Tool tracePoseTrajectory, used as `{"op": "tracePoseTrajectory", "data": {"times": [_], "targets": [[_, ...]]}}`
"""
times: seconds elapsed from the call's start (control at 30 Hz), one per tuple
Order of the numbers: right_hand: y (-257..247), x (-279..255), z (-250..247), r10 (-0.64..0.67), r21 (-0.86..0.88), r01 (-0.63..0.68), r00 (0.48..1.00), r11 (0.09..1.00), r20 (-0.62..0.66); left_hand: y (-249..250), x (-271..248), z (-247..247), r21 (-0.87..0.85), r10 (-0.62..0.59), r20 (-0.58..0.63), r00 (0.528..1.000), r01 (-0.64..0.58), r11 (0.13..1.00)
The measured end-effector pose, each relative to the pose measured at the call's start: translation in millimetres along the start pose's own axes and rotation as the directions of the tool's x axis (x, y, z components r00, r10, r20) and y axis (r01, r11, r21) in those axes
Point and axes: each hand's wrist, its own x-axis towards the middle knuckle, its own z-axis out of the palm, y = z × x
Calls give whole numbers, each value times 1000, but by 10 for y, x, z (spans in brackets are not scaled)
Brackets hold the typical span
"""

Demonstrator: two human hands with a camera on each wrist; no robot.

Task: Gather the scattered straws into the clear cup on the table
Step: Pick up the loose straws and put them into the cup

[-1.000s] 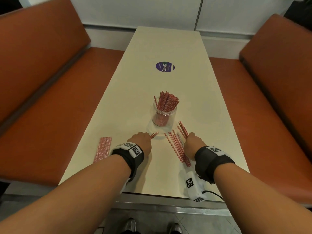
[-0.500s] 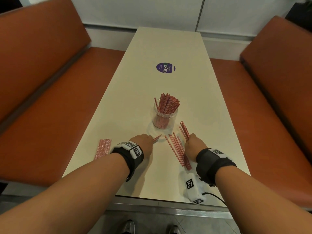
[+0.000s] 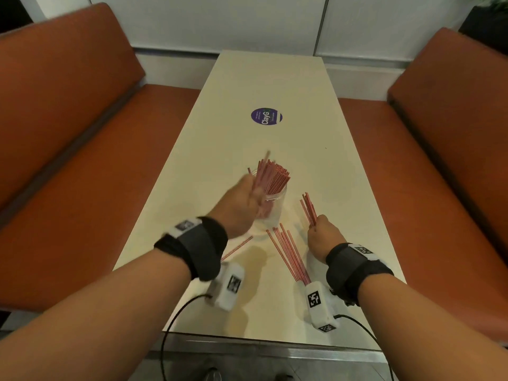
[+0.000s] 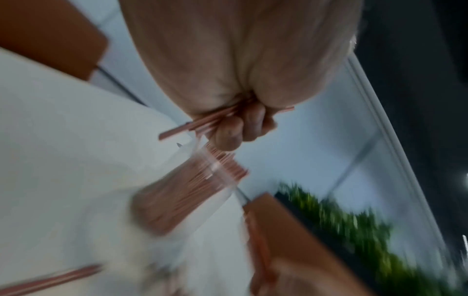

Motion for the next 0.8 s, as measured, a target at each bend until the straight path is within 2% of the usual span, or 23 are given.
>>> {"op": "tracePoseTrajectory", "data": {"times": [0.1,0.17,0.2,0.3,0.47,0.57,0.67,0.73,0.8], "targets": [[-43,-3,-56,-21,47,22,999,999,-28,184,382,-53,-373,-21,-110,994,-22,928],[-85,-3,-91,-46,85,51,997,995,-60,298,602,-33,-490,-20,-168,986,-66,869],[-104,1,-111,-61,94,68,995,993,-81,320,700,-13,-494,-21,-193,981,-79,866],[-113,5,-163,-82,120,97,989,988,-123,215,879,101,-461,-47,-189,981,-46,886],[-79,1,-211,-82,148,102,987,984,-141,55,865,247,-377,-121,-134,984,62,924],[-107,4,-208,-110,171,136,982,976,-153,176,837,168,-327,-63,-157,986,8,945],[-174,-7,-251,-141,234,183,973,955,-183,195,772,-59,-241,-4,-291,957,-69,968],[-245,-8,-316,-144,325,210,966,922,-215,-15,692,-199,-166,-47,-342,938,-11,986],[-399,-25,-425,-151,437,249,957,864,-247,-302,590,-260,-54,-146,-238,960,137,989]]}}
